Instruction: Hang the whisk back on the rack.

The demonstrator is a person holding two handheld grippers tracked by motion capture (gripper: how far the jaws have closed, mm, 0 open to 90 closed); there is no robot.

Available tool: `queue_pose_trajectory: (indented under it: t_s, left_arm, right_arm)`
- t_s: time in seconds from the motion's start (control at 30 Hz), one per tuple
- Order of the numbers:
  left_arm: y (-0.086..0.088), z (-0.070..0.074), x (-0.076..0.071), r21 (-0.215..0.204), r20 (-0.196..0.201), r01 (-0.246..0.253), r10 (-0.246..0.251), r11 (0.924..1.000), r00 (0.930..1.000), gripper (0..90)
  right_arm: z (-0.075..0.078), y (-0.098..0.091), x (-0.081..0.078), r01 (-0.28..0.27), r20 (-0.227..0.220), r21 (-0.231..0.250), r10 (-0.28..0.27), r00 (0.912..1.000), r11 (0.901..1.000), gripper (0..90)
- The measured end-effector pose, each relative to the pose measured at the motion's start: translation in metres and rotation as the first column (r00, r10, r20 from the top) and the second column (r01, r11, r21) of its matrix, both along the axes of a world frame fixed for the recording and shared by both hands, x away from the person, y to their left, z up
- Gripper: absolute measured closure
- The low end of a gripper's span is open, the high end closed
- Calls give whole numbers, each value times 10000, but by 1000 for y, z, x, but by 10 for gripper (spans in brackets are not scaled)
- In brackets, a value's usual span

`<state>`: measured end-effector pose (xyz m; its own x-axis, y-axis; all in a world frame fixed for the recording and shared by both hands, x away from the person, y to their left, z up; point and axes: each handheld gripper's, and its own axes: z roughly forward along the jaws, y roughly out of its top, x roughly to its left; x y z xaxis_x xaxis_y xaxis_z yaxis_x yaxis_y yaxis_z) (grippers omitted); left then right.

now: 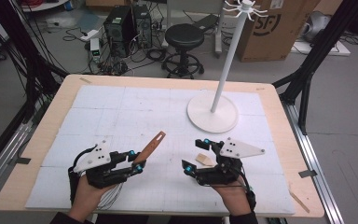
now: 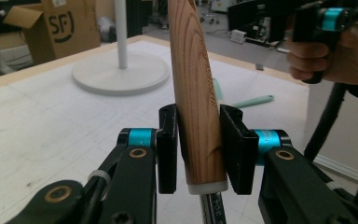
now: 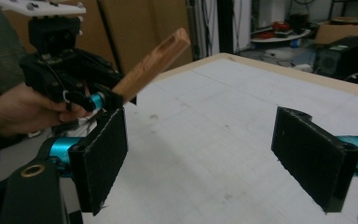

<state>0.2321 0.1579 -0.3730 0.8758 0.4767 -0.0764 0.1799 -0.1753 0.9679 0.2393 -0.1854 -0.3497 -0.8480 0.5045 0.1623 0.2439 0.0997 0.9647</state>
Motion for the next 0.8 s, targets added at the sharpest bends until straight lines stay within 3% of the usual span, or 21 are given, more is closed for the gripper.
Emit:
queue_pose_trajectory:
  t_s: [0.1,0.33,0.37,0.57,0.8]
  left_arm:
    - [-6,3,-6,-348,99,403,-399,9986,9992,692]
    - [-17,6,-11,-147,343,852,-846,9963,9958,692]
    - [-20,5,-11,-155,333,913,-908,9957,9953,692]
    - [-26,5,-12,-262,293,1105,-1097,9935,9935,692]
    - [-29,10,-14,-377,123,1351,-1347,9901,9908,707]
  right_arm:
    - [5,10,2,-311,38,-11,311,9995,9995,174]
    - [8,30,6,-1044,-114,209,1047,9944,9943,185]
    - [9,34,6,-1332,-91,302,1335,9910,9906,238]
    - [15,37,5,-1833,-40,459,1837,9830,9820,312]
    - [22,34,3,-1970,16,728,1974,9803,9777,457]
